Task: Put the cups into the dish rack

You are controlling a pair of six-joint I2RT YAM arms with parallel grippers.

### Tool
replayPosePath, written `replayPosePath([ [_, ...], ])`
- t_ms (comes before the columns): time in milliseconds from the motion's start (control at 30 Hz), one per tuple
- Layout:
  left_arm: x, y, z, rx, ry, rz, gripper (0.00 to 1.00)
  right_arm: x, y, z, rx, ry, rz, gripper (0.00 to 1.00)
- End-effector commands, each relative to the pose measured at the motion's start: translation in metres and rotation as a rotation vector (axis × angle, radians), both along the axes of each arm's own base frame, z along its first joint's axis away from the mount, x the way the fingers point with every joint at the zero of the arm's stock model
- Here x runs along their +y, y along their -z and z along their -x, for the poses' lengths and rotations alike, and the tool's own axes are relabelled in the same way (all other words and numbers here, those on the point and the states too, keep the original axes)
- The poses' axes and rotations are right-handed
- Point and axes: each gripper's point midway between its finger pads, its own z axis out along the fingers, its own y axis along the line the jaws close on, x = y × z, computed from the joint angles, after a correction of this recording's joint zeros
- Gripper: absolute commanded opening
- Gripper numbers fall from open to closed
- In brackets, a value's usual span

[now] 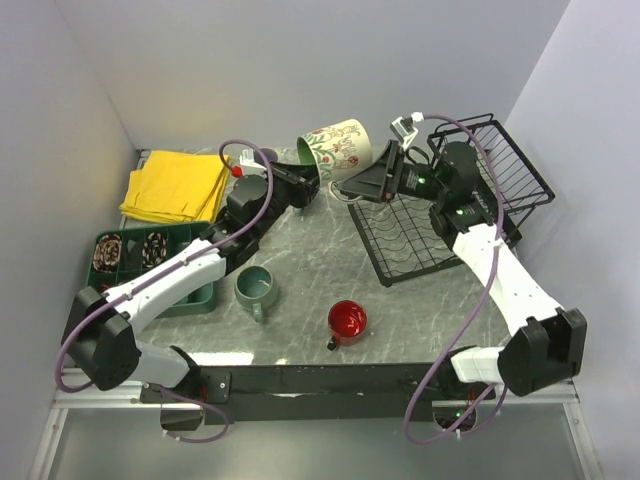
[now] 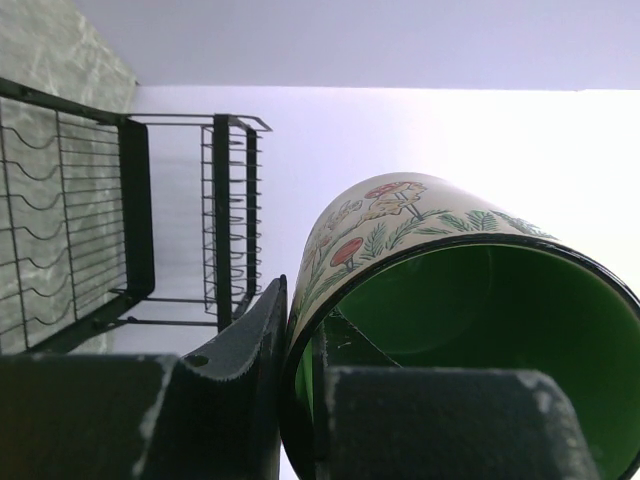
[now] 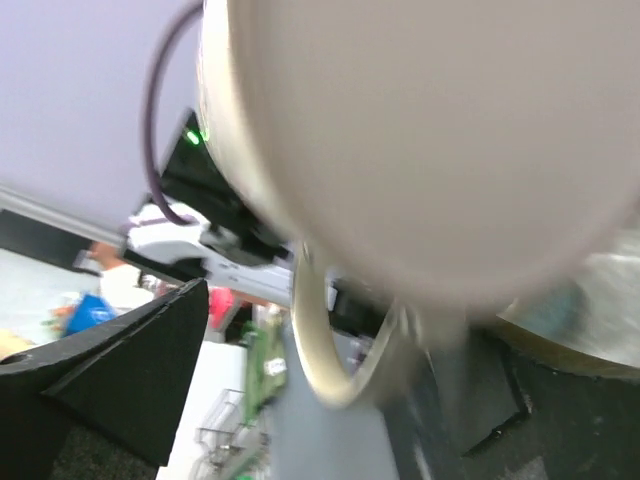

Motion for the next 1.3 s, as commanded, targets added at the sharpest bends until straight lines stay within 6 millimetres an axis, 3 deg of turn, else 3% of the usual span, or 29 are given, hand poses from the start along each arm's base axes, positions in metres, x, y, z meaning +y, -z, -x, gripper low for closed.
replayPosePath([
  [0, 0.009, -0.103, 0.024, -0.215, 0.045, 0.26, 0.01, 0.012, -0.042, 0.006, -0.015, -0.053, -0.103, 0.88],
  [300, -0.004, -0.09, 0.021, -0.202, 0.063, 0.229, 0.01, 0.012, -0.045, 0.012, 0.047, -0.067, -0.155, 0.64],
  [433, -0.009, -0.081, 0.018, -0.19, 0.063, 0.198, 0.01, 0.012, -0.042, 0.012, 0.066, -0.072, -0.158, 0.49],
  [633, -0.02, -0.066, 0.015, -0.17, 0.063, 0.141, 0.01, 0.012, -0.04, 0.012, 0.069, -0.071, -0.153, 0.45],
  [733, -0.026, -0.058, 0.013, -0.164, 0.068, 0.117, 0.01, 0.012, -0.036, 0.011, 0.071, -0.067, -0.148, 0.38],
  [767, -0.03, -0.056, 0.013, -0.161, 0.073, 0.109, 0.01, 0.013, -0.036, 0.012, 0.071, -0.071, -0.149, 0.35],
  [867, -0.034, -0.054, 0.013, -0.17, 0.085, 0.103, 0.01, 0.011, -0.034, 0.014, 0.054, -0.079, -0.142, 0.0],
  [967, -0.037, -0.055, 0.016, -0.181, 0.097, 0.095, 0.03, 0.006, -0.036, 0.017, 0.02, -0.073, -0.142, 0.0],
  [1000, -0.037, -0.055, 0.016, -0.184, 0.097, 0.09, 0.06, 0.004, -0.038, 0.016, 0.005, -0.065, -0.148, 0.0],
  [1133, -0.03, -0.053, 0.02, -0.193, 0.08, 0.066, 0.39, -0.015, -0.042, 0.014, -0.044, -0.021, -0.146, 0.0],
  [1267, -0.017, -0.053, 0.03, -0.212, 0.062, 0.02, 0.64, -0.025, -0.04, 0.008, -0.107, 0.01, -0.116, 0.0],
])
